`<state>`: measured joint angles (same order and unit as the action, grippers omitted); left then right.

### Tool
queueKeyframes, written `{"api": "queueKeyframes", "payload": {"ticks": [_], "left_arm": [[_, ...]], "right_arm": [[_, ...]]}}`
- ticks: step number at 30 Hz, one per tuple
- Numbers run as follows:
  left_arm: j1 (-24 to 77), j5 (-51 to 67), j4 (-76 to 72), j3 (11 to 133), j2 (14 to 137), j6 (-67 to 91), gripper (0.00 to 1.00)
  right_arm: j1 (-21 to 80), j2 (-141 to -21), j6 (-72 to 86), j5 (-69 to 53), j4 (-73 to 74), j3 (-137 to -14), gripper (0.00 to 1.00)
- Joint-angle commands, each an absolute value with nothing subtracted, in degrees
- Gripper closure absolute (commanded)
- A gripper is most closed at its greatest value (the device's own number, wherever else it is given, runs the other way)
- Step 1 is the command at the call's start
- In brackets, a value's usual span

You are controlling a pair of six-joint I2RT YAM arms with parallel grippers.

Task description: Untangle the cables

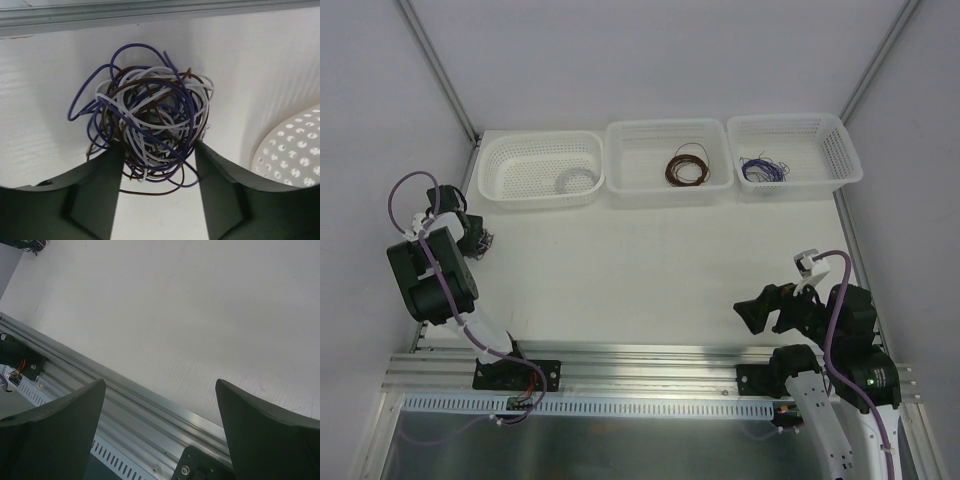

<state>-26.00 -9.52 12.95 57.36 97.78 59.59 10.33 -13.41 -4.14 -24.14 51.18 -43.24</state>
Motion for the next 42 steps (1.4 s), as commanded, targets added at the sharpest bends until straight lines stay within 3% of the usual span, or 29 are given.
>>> {"api": "queueKeyframes", "payload": {"ticks": [1,8,14,24,29,35,41,42], "left_arm": [[-26.6,-5.4,13.7,56.6,101.5,58.4,0.46],[-25.5,-1.7,14.9,54.9,100.4,52.0,0.82],[-19.1,-0.1,17.5,52.5,95.5,45.0,0.99],[10.0,4.2,20.7,52.7,85.4,29.2,1.00],[28.8,5.6,22.1,54.8,85.2,15.8,0.99],[44.5,6.1,22.3,57.9,88.1,6.6,0.98],[51.9,5.1,21.7,60.1,90.6,7.1,0.82],[51.9,4.8,21.4,59.9,89.7,7.6,0.74]], "right_arm": [[10.1,-14.0,-5.2,-25.8,48.5,-43.4,0.03],[10.1,-14.5,-4.7,-26.9,48.3,-44.2,0.03],[10.1,-16.2,-2.8,-29.1,47.3,-44.3,0.03],[10.3,-23.5,-2.2,-31.5,47.6,-43.9,0.03],[11.3,-25.7,1.1,-31.4,44.3,-41.1,0.03],[18.0,-28.8,6.1,-25.8,38.6,-37.8,0.03],[29.0,-31.3,12.4,-15.9,31.4,-34.0,0.03],[30.1,-32.1,13.2,-15.0,29.1,-33.5,0.03]]}}
